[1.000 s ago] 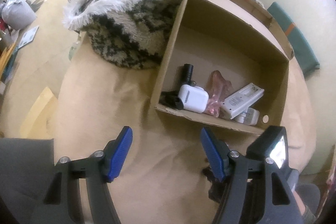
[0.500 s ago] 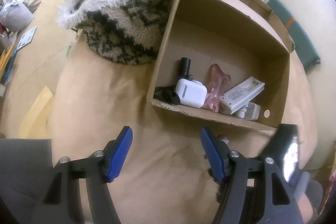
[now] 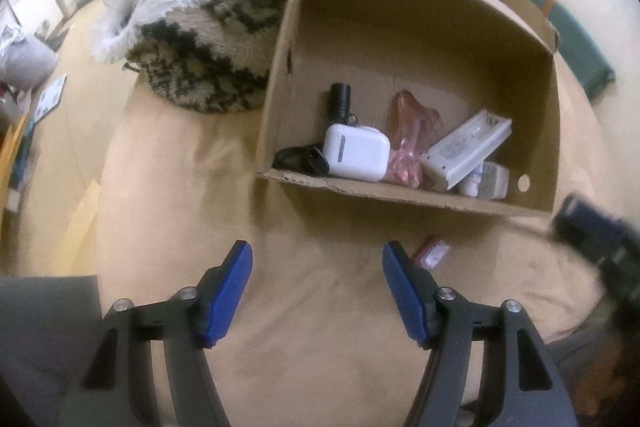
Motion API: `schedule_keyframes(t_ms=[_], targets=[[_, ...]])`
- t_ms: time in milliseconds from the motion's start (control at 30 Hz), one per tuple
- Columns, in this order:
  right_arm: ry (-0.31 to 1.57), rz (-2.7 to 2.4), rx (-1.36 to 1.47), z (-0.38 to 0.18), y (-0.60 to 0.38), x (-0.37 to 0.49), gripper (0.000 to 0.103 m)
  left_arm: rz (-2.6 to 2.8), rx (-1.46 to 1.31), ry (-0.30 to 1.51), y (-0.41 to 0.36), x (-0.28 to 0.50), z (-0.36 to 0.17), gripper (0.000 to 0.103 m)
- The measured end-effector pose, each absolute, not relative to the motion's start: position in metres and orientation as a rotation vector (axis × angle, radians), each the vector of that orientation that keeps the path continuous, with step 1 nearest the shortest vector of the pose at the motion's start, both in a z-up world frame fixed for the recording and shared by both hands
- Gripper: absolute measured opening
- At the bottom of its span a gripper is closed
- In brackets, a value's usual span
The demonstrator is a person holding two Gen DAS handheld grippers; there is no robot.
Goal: Organize rigid objects
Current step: 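Grasp the pink perfume bottle with left tool while right tool holds the battery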
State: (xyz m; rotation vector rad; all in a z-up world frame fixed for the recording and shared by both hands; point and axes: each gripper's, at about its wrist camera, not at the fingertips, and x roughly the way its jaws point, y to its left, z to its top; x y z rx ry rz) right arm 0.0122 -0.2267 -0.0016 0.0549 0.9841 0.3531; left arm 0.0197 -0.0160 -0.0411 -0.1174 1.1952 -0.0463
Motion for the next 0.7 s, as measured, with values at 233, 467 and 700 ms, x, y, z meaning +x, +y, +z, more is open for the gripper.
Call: schedule_keyframes(t_ms=[233, 467, 700], targets=[[0.866, 0.301, 0.228, 0.022, -0.258, 0.021, 0.045, -0.090, 0.001, 1.219, -0.051, 0.024, -0.060, 0.064], [0.881, 0.277, 0.303, 0.022, -0.278, 0.030, 0.045, -0.224, 0.121, 1.270, -0.117, 0.033, -0.087, 0.064], [0.889, 0.272, 0.364, 0.020, -0.291, 0.033, 0.045, -0.275, 0.202, 1.320, -0.157, 0.046, -0.119, 0.064]])
